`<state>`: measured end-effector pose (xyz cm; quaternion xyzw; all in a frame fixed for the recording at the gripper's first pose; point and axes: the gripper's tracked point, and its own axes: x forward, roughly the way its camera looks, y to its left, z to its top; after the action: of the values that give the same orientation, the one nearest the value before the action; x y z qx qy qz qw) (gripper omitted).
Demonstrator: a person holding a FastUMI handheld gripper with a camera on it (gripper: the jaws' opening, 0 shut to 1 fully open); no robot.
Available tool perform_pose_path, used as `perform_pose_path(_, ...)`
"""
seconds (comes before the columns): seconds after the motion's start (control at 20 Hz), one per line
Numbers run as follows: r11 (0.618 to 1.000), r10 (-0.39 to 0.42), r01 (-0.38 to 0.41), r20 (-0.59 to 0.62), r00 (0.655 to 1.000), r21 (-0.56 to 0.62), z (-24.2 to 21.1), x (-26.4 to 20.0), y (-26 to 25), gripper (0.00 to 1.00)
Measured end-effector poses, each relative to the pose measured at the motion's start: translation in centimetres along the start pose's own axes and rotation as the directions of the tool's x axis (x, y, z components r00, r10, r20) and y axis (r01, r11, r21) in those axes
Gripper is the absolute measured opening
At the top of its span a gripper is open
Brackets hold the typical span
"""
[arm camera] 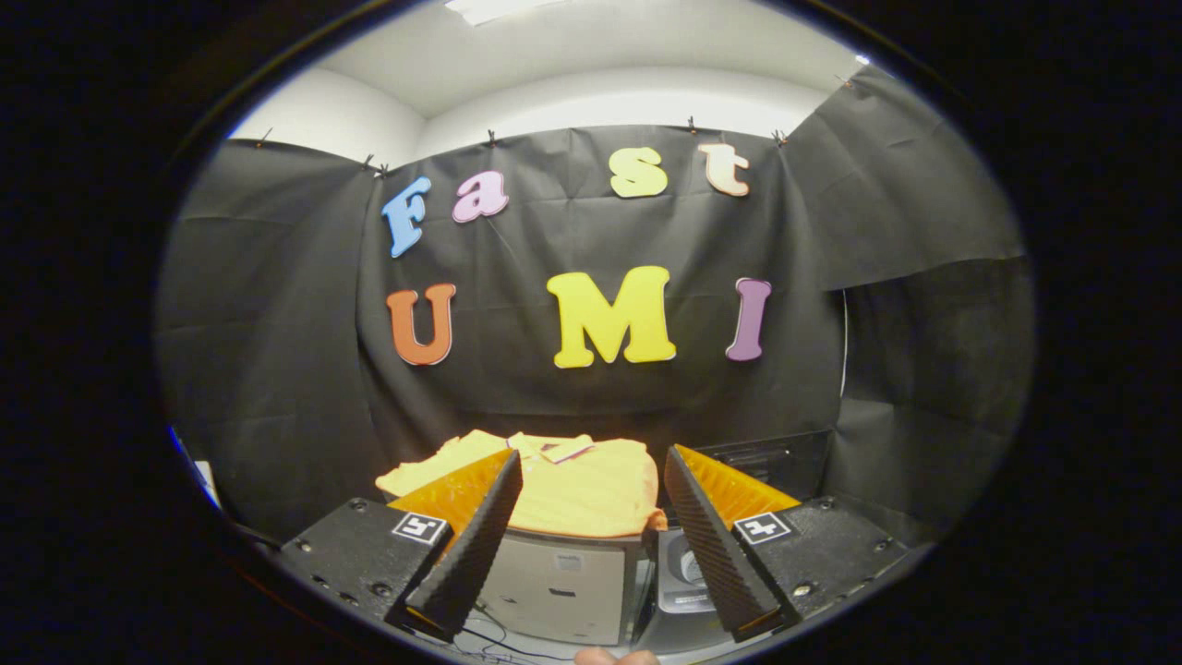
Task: Put the clothes into the washing machine and then close the washing machine lid.
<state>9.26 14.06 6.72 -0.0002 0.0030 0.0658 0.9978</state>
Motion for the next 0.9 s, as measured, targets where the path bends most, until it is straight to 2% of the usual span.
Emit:
perform_pose_path(0.45,0.997,0.07,-0.069,-0.062,0.996,0.017,2.3,5.3,7.1,0.98)
perform_pose_path(0.75,0.989,0.146,-0.143,-0.143,0.979,0.032,2.0,10.4,9.9,0.98)
perform_pose_path(0.9,0.985,0.173,-0.171,-0.221,0.96,0.031,0.8,13.5,10.6,0.98)
